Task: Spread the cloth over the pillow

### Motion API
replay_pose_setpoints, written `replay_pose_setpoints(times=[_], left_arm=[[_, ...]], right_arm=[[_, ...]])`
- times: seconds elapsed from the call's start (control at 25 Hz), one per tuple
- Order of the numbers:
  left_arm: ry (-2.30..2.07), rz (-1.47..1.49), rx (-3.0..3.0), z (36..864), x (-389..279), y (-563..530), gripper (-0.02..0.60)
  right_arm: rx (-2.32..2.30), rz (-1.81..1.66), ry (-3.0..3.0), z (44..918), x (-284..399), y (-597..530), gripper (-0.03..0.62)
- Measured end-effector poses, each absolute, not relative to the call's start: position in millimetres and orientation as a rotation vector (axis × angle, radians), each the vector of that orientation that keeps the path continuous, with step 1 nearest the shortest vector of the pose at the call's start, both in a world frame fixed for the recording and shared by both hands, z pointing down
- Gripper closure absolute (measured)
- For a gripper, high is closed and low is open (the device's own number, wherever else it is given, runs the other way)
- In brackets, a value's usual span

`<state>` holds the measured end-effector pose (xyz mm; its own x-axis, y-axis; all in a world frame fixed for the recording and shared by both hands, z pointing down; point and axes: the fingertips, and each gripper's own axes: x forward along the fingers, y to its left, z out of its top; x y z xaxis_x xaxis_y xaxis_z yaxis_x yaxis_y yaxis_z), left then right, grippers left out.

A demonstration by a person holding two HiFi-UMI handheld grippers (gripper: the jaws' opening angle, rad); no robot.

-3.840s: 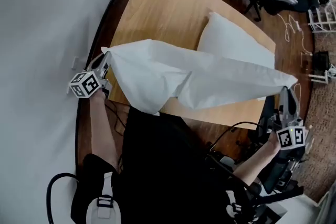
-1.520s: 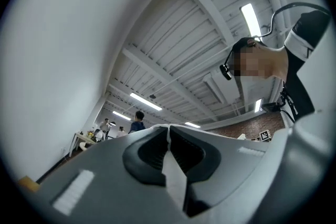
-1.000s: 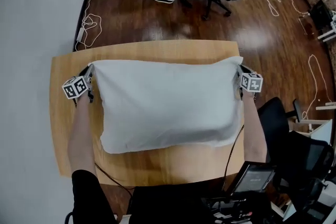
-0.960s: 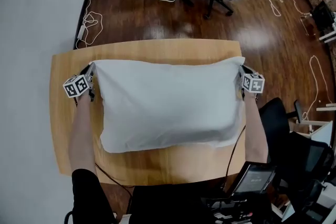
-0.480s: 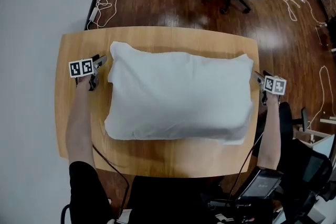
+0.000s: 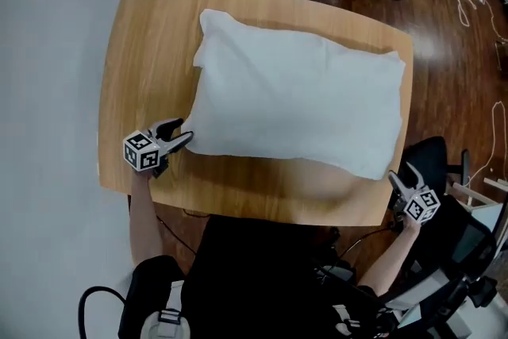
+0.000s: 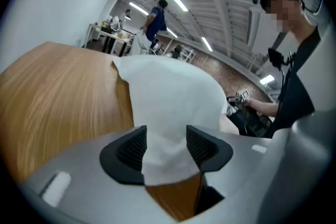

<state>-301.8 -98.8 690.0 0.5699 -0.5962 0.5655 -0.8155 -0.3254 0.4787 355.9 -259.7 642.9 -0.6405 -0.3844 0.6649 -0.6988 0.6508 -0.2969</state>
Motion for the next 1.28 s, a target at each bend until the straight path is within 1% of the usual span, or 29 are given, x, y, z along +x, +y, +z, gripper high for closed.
replay_pose_setpoints(times=[0.12,0.16,0.2,0.24,0.28,0.36,0.44,0.52,0.6,0.72,0.92,0.96,1.0,1.04,1.12,1.28], left_arm=[[-1.149,0.471,2.042,714.1,-282.4,-74.0,0.353],[-1.161,0.486,2.045,715.0,-279.4,-73.2,0.366],[-1.167,0.505,2.05,712.4,-277.6,-71.2,0.419],[-1.177,0.528,2.056,706.1,-278.3,-66.9,0.508],[-1.196,0.543,2.062,696.3,-281.4,-60.5,0.571],[-1.248,0.509,2.079,665.2,-290.1,-47.6,0.573],[-1.279,0.413,2.111,625.6,-296.3,-42.2,0.574],[-1.306,0.366,2.119,603.6,-305.8,-39.6,0.574],[-1.342,0.382,2.082,619.1,-309.3,-35.4,0.574],[-1.327,0.443,2.042,665.1,-291.7,-31.7,0.574],[-1.307,0.471,2.023,684.8,-284.2,-34.6,0.574],[-1.306,0.477,2.021,687.6,-282.4,-35.1,0.574],[-1.306,0.485,2.02,689.2,-280.6,-35.5,0.574],[-1.306,0.495,2.023,688.4,-279.4,-36.0,0.574],[-1.309,0.515,2.041,677.9,-279.2,-37.0,0.574],[-1.329,0.531,2.078,652.2,-280.0,-35.6,0.572]], right_arm=[[0.743,0.707,-2.175,676.0,346.8,-200.8,0.293],[0.724,0.692,-2.141,683.7,345.2,-189.2,0.293],[0.712,0.68,-2.115,689.4,343.0,-180.4,0.293],[0.703,0.67,-2.096,692.5,339.6,-173.9,0.293],[0.697,0.659,-2.085,692.5,335.6,-169.5,0.293],[0.709,0.633,-2.077,681.8,332.2,-166.1,0.293],[0.763,0.616,-2.076,658.3,336.7,-163.4,0.293],[0.798,0.605,-2.087,643.3,335.0,-162.5,0.293],[0.77,0.592,-2.111,651.1,324.8,-170.7,0.293],[0.775,0.57,-2.079,666.4,331.4,-177.7,0.293],[0.784,0.563,-1.942,700.2,348.9,-196.3,0.293],[0.748,0.551,-1.907,710.9,352.2,-199.3,0.303],[0.698,0.534,-1.867,718.1,355.4,-198.6,0.404],[0.646,0.517,-1.829,718.7,358.4,-194.6,0.586],[0.622,0.482,-1.794,695.3,362.7,-185.9,0.589],[0.79,0.429,-1.837,619.5,369.1,-179.6,0.589]])
